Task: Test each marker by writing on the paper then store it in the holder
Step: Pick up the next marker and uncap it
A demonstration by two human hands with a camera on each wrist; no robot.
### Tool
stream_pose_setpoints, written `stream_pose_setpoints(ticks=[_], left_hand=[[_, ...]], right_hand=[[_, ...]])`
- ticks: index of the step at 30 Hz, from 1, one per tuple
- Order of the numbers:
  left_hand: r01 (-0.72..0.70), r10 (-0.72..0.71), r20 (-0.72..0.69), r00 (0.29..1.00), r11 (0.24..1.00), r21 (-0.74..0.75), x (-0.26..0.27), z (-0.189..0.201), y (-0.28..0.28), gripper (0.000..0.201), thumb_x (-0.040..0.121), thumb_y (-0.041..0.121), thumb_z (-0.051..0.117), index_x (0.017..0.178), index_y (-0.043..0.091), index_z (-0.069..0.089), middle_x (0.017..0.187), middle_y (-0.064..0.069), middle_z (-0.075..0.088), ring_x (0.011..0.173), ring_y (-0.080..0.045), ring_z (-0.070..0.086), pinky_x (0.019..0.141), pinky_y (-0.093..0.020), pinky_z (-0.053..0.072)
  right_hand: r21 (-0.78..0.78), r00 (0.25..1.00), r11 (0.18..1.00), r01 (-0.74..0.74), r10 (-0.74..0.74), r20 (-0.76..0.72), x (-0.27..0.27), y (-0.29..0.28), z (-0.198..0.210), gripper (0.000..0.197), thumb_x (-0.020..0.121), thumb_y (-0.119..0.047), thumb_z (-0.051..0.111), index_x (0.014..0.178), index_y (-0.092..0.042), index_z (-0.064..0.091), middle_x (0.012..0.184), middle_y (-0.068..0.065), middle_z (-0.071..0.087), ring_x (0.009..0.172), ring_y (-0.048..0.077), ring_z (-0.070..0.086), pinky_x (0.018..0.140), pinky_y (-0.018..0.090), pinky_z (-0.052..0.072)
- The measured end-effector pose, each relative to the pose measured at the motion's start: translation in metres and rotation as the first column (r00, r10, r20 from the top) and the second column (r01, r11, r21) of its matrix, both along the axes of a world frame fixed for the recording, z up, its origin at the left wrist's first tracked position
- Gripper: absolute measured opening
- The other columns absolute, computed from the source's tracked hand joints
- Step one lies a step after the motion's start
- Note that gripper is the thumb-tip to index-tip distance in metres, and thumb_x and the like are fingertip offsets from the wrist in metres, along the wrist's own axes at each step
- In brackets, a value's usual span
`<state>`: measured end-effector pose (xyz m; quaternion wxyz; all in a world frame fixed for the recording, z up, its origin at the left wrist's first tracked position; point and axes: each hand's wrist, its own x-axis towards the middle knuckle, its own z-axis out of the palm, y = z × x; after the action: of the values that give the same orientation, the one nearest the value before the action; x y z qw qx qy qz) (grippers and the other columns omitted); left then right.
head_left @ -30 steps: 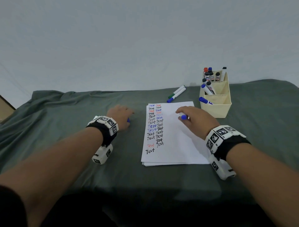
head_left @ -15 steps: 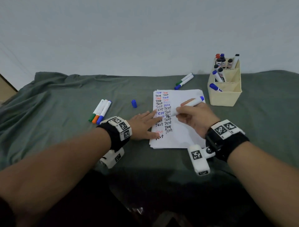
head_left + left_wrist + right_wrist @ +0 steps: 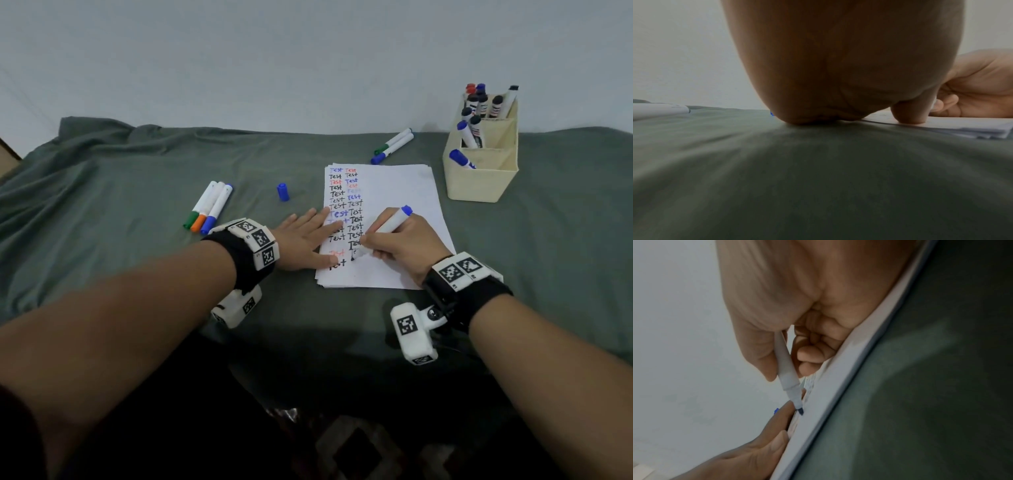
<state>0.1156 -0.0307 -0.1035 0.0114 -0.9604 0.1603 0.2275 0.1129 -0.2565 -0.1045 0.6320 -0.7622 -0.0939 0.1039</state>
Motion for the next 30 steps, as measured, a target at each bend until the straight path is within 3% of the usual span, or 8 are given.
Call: stream_pose_setpoints(ticks=[6,14,20,24,28,30], left_hand=[[-0.028,0.03,-0.057,0.998,0.999,0.042,-0.0003,0.0071,-0.0047,0.081,0.096,0.065,0.035,0.154,0.035,-0.014,0.16,0.005,-0.029,0.148,-0.017,-0.023,0.121,-0.045,-0.009],[-0.039,0.041,-0.062,0.997,0.998,0.046,-0.0024,0.0094,-0.0068,0.081,0.096,0.064,0.035,0.154,0.036,-0.014,0.16,0.006,-0.029,0.148,-0.016,-0.023,0.121,-0.045,-0.008],[-0.049,0.052,-0.07,0.996,0.998,0.034,-0.0028,0.0093,-0.0067,0.081,0.096,0.064,0.036,0.153,0.037,-0.014,0.16,0.007,-0.029,0.147,-0.015,-0.024,0.121,-0.045,-0.01],[-0.056,0.058,-0.067,0.996,0.998,0.028,-0.0033,0.0085,-0.0061,0.081,0.096,0.064,0.036,0.153,0.037,-0.014,0.16,0.007,-0.029,0.147,-0.015,-0.024,0.121,-0.044,-0.01],[-0.06,0.062,-0.069,0.996,0.998,0.028,-0.0025,0.0083,-0.0064,0.081,0.095,0.064,0.037,0.153,0.038,-0.014,0.159,0.008,-0.029,0.147,-0.014,-0.024,0.121,-0.045,-0.01],[-0.061,0.063,-0.071,0.996,0.998,0.027,-0.0026,0.0082,-0.0064,0.081,0.095,0.064,0.037,0.153,0.038,-0.014,0.159,0.008,-0.029,0.147,-0.014,-0.024,0.121,-0.044,-0.01]], right_hand=[[-0.098,0.991,0.986,-0.136,0.134,-0.024,-0.0039,-0.0022,0.0008,0.011,0.077,-0.005,0.079,0.08,0.001,0.07,0.068,0.011,0.069,0.061,0.017,0.062,0.055,0.023,0.049],[0.01,0.997,0.997,-0.073,0.073,0.003,-0.0018,-0.0019,0.0006,0.012,0.081,-0.004,0.079,0.086,0.004,0.072,0.075,0.015,0.074,0.064,0.018,0.067,0.058,0.021,0.051],[-0.042,0.999,0.999,0.006,-0.005,0.038,-0.0002,-0.0008,-0.0041,0.012,0.075,-0.005,0.078,0.079,0.0,0.068,0.072,0.02,0.069,0.06,0.019,0.062,0.059,0.03,0.05],[-0.013,1.0,1.0,0.01,-0.01,0.029,0.0005,-0.0027,-0.0057,0.011,0.077,-0.005,0.077,0.077,0.0,0.067,0.068,0.013,0.07,0.058,0.017,0.063,0.057,0.025,0.052],[0.018,1.0,1.0,-0.02,0.02,0.0,-0.0009,-0.0049,-0.0048,0.012,0.077,-0.001,0.078,0.078,0.004,0.067,0.071,0.018,0.069,0.061,0.018,0.063,0.059,0.026,0.053],[0.012,0.999,0.999,-0.033,0.033,-0.01,-0.0017,-0.0039,-0.0047,0.011,0.075,0.002,0.077,0.078,0.005,0.066,0.066,0.012,0.067,0.059,0.015,0.062,0.056,0.023,0.051]])
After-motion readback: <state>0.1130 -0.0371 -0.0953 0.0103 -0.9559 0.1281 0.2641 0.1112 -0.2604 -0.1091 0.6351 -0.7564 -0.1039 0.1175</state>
